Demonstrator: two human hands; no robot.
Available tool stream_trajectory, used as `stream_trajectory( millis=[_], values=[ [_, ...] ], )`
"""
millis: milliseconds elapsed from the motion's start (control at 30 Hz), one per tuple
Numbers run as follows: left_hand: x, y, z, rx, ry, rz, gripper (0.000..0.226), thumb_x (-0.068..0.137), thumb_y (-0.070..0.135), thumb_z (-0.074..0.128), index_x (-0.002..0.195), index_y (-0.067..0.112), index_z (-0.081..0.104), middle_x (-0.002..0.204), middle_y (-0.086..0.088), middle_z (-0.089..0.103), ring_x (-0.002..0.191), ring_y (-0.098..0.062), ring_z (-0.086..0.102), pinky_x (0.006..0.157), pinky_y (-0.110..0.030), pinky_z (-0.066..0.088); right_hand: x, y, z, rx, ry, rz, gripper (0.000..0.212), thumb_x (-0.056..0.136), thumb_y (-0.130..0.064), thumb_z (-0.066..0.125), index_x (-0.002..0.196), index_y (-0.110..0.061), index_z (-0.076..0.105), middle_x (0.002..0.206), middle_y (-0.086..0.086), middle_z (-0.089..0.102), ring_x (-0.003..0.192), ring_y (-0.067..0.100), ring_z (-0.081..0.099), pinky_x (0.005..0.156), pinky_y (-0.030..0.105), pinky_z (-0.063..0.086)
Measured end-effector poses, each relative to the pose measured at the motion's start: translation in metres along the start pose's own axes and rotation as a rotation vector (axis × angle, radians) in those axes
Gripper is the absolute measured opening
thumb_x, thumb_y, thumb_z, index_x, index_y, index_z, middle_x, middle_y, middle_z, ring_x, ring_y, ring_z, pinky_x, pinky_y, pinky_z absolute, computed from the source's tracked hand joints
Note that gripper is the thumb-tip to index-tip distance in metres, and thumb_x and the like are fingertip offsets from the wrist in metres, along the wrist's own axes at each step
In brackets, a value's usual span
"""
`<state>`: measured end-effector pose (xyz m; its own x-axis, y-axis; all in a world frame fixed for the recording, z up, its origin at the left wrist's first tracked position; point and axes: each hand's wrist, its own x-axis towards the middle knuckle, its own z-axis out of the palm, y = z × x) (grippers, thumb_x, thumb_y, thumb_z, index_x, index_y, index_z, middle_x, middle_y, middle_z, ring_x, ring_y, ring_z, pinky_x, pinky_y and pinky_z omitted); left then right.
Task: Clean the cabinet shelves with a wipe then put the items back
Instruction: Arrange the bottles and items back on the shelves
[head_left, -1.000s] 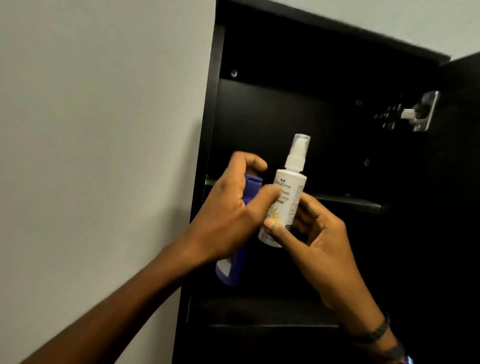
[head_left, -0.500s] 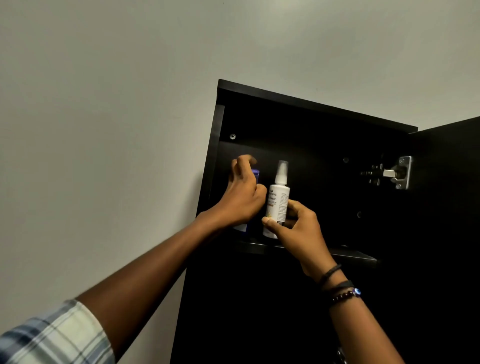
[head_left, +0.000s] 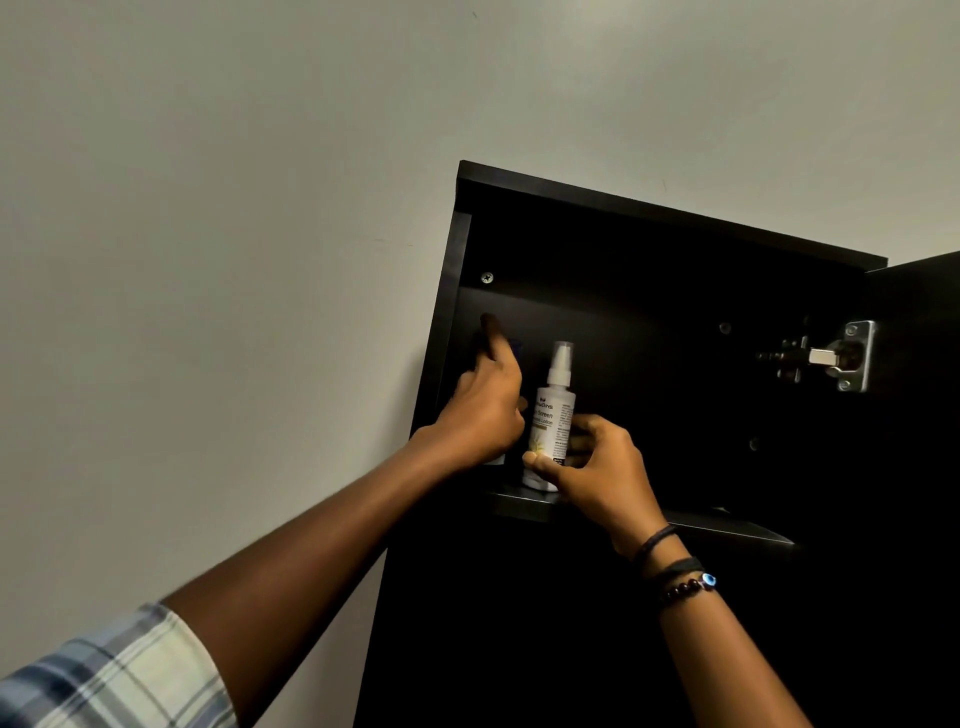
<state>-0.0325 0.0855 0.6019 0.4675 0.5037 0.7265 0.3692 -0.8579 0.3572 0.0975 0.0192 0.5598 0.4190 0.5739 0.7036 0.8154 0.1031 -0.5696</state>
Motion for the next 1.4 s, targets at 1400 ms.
stream_trajectory(
  millis=[1400],
  values=[
    [-0.064, -0.025, 0.037, 0.213, 0.083, 0.094, 0.075, 0.097, 0.029, 0.037, 0.146, 0.002, -0.014, 0.156, -0.019, -0.008, 0.145, -0.030, -0.001, 0.117, -0.036, 0.007, -0.042, -0.025, 0.024, -0.314, 0.138, -0.048, 0.047, 0.094, -0.031, 0.051, 0.138, -0.017, 0.044, 0.137, 0.003, 0.053, 0.127, 0.018, 0.048, 0.105, 0.032, 0.037]
  ],
)
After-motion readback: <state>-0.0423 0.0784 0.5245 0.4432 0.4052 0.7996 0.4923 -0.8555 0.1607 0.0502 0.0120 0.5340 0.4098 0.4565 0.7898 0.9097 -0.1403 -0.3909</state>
